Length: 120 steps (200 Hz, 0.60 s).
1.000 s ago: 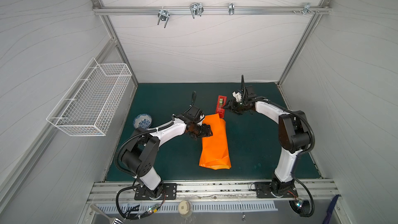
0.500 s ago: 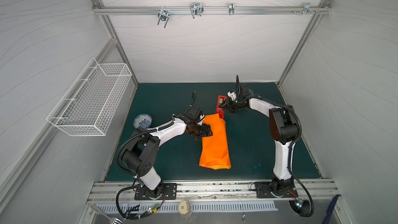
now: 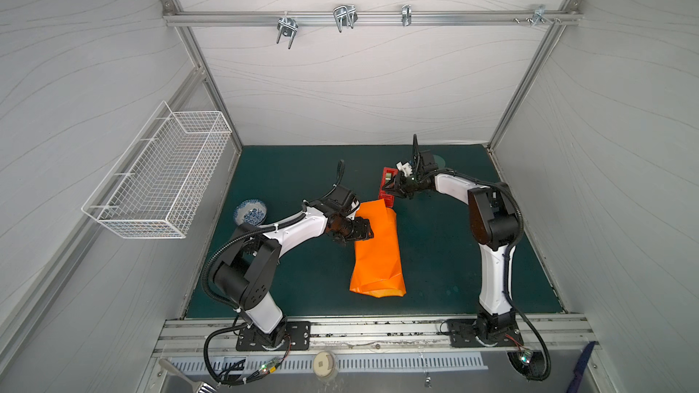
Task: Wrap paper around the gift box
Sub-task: 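Pull a strip of clear tape from the red dispenser with the right gripper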
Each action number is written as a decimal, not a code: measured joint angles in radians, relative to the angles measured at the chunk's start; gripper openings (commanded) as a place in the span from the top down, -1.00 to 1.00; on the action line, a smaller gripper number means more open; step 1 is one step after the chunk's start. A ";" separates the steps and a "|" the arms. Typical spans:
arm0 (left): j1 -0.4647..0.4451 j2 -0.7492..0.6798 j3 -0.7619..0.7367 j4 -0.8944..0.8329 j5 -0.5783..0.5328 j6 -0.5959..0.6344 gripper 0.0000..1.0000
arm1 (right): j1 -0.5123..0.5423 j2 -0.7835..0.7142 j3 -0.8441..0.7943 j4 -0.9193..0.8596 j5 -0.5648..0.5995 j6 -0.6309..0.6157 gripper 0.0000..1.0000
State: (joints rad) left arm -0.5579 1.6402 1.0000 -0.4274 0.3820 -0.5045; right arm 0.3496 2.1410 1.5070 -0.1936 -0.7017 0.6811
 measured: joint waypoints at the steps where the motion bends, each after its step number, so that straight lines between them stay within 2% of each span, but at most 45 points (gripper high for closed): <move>1: 0.000 0.000 0.000 0.000 0.000 0.000 -0.57 | 0.000 0.000 0.000 0.001 0.000 0.002 0.54; 33: 0.000 0.000 0.000 0.000 0.000 0.000 -0.57 | 0.002 0.005 -0.002 0.034 -0.017 0.047 0.66; 82: 0.000 0.000 0.000 0.000 0.000 0.000 -0.57 | -0.001 0.005 -0.046 0.116 -0.040 0.141 1.00; 120: 0.000 0.000 0.000 0.000 0.000 0.000 -0.56 | -0.005 0.003 -0.094 0.223 -0.073 0.240 1.00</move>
State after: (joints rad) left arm -0.5579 1.6402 1.0004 -0.4274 0.3820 -0.5045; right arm 0.3443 2.1441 1.4132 0.0296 -0.7750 0.9215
